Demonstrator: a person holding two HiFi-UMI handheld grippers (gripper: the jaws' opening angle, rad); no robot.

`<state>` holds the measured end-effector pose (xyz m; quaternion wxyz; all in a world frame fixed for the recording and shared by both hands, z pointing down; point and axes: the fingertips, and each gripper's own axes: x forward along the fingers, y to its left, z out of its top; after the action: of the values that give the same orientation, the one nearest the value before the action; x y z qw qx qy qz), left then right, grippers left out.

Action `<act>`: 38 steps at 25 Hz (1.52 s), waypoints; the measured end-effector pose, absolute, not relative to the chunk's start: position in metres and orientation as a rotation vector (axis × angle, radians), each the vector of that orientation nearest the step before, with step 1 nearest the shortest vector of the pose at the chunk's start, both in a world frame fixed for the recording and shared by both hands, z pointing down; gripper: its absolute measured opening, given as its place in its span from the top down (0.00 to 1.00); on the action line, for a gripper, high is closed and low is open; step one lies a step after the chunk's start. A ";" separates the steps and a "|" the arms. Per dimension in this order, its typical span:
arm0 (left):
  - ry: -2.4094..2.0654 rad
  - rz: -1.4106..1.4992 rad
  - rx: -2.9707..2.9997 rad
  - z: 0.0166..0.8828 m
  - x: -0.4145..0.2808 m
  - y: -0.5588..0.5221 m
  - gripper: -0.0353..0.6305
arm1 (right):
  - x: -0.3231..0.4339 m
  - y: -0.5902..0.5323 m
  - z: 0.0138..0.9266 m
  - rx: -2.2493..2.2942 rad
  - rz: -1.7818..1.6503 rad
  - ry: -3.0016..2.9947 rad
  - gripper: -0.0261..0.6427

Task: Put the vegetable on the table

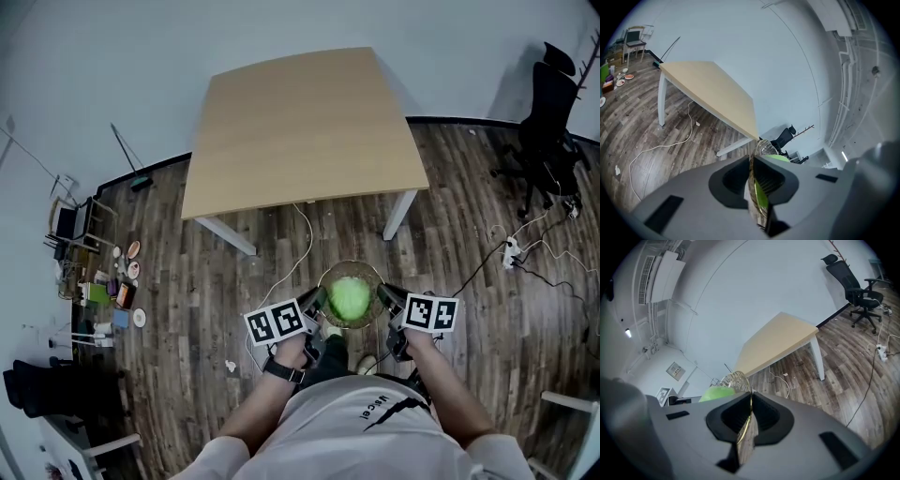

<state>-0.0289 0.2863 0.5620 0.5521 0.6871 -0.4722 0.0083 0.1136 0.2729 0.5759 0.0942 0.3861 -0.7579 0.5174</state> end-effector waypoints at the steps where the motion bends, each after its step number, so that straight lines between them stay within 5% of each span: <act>1: -1.114 0.024 1.633 0.562 -0.035 0.275 0.89 | 0.108 0.262 0.576 1.154 1.535 -2.247 0.93; 20: -1.079 0.023 1.659 0.562 -0.124 0.125 0.89 | 0.019 0.117 0.570 1.210 1.494 -2.255 0.93; 38: -1.179 0.003 1.596 0.579 -0.110 -0.019 0.89 | 0.031 -0.043 0.584 1.081 1.483 -2.273 0.92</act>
<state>-0.1101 -0.0189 0.5789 0.5469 0.6733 -0.4976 0.0011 0.0312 -0.0427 0.5837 0.1097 0.3679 -0.7733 0.5046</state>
